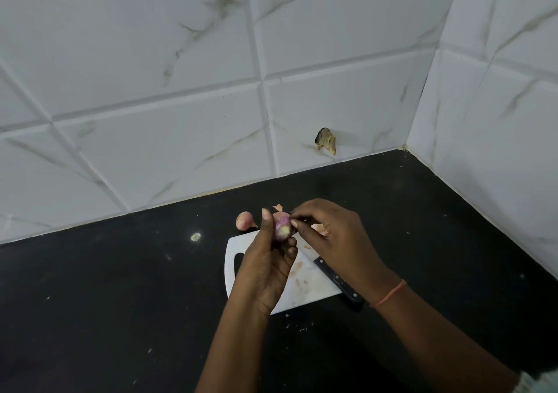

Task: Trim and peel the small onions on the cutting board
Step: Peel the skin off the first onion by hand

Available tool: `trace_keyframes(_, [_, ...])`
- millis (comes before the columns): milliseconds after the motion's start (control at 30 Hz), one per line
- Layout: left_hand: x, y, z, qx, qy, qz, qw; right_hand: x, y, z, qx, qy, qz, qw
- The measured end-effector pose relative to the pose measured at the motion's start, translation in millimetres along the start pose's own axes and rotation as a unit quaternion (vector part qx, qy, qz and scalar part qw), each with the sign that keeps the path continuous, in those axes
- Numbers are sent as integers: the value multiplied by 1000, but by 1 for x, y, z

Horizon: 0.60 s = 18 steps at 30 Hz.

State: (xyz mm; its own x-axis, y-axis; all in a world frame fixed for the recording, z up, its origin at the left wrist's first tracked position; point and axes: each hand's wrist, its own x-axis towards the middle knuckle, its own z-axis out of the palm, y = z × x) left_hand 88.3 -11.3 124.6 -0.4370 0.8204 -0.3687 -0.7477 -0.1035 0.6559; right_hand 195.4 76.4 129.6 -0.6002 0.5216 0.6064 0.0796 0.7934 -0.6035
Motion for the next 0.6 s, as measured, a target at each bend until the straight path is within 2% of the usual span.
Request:
trace_keyframes(233, [-2, 0, 1, 10, -16, -19, 1000, 0, -1, 4, -8, -46, 57, 997])
trace_keyframes(400, [-5, 5, 5, 30, -24, -16, 999, 1, -4, 1, 167, 42, 178, 969])
trace_keyframes(533, [-7, 7, 7, 21, -31, -3, 999, 0, -9, -7, 202, -14, 135, 970])
trace_keyframes(600, [-9, 6, 7, 30, -40, -12, 999, 0, -11, -9, 178, -44, 90, 979])
